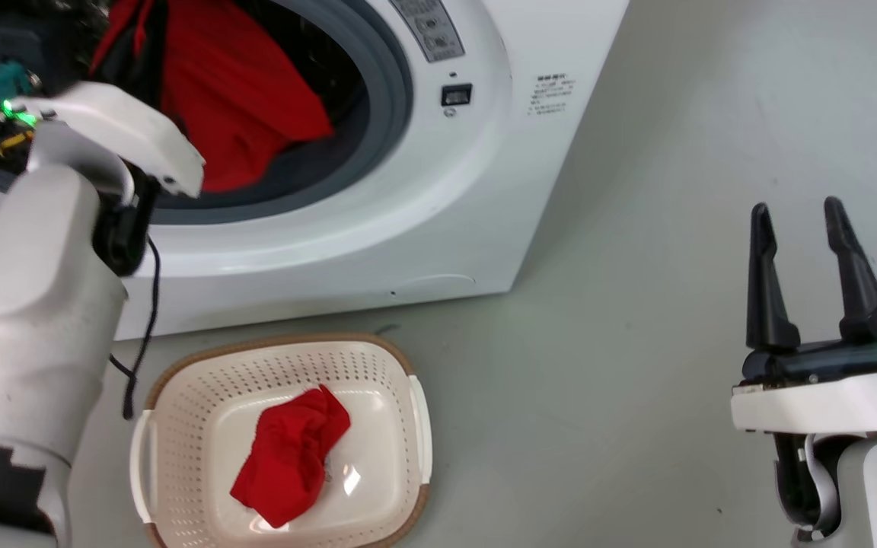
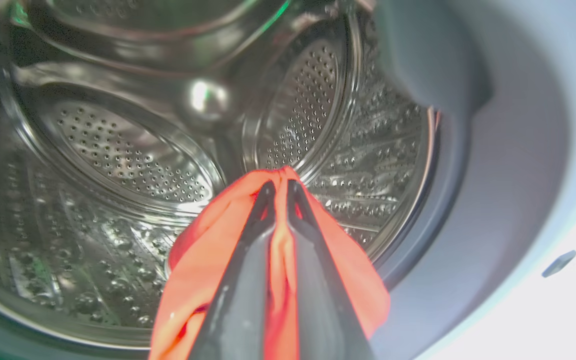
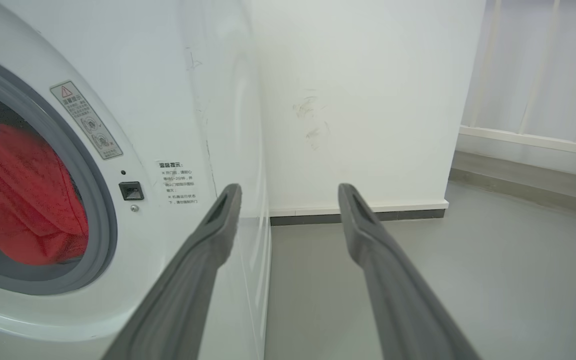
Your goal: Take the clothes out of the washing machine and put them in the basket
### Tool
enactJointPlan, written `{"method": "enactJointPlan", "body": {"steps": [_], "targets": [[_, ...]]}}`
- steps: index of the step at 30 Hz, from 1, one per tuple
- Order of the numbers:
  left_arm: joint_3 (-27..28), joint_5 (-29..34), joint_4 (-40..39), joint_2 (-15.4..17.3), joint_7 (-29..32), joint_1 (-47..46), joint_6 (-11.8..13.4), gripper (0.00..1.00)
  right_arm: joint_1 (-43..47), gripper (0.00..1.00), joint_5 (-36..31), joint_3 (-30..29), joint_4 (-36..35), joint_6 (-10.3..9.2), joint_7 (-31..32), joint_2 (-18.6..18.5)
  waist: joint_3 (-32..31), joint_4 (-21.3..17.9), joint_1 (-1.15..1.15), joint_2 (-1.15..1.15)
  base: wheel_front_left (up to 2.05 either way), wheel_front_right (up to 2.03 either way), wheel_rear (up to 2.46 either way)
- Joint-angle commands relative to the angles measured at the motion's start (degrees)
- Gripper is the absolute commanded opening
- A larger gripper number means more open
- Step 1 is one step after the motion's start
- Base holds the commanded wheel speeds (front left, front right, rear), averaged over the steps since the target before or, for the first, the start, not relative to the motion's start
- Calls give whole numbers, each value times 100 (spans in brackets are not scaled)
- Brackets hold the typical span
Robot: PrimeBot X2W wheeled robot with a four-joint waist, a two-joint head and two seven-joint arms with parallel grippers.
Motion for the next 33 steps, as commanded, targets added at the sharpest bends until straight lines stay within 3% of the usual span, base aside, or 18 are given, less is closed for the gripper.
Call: {"method": "enactJointPlan", "body": {"steps": [1, 10, 15, 24, 29, 33], "targets": [[113, 106, -219, -14, -32, 275, 48, 0, 101, 100, -53, 32, 8, -4, -12, 1, -286, 208, 2, 0, 0, 0, 0], [737, 644, -1759, -237, -30, 1741, 176, 0, 356, 100, -162, 24, 27, -4, -11, 1, -733, 472, 2, 0, 0, 0, 0], [688, 797, -2384, -316, -30, 2298, 130, 0, 495, 100, -205, -70, -4, -4, -11, -1, -856, 649, 2, 0, 0, 0, 0], [395, 831, -3567, -137, 247, 3364, 123, 0, 562, 100, -244, -170, -12, -4, -11, 0, -827, 842, 2, 0, 0, 0, 0], [239, 697, -3705, -121, 528, 3775, 126, 0, 450, 100, -277, -178, -40, -4, -11, 1, -571, 900, 2, 0, 0, 0, 0], [-140, 686, -3245, -287, 605, 3831, 34, 0, 265, 100, -337, -172, -107, -4, -11, 1, -65, 848, 2, 0, 0, 0, 0]]}}
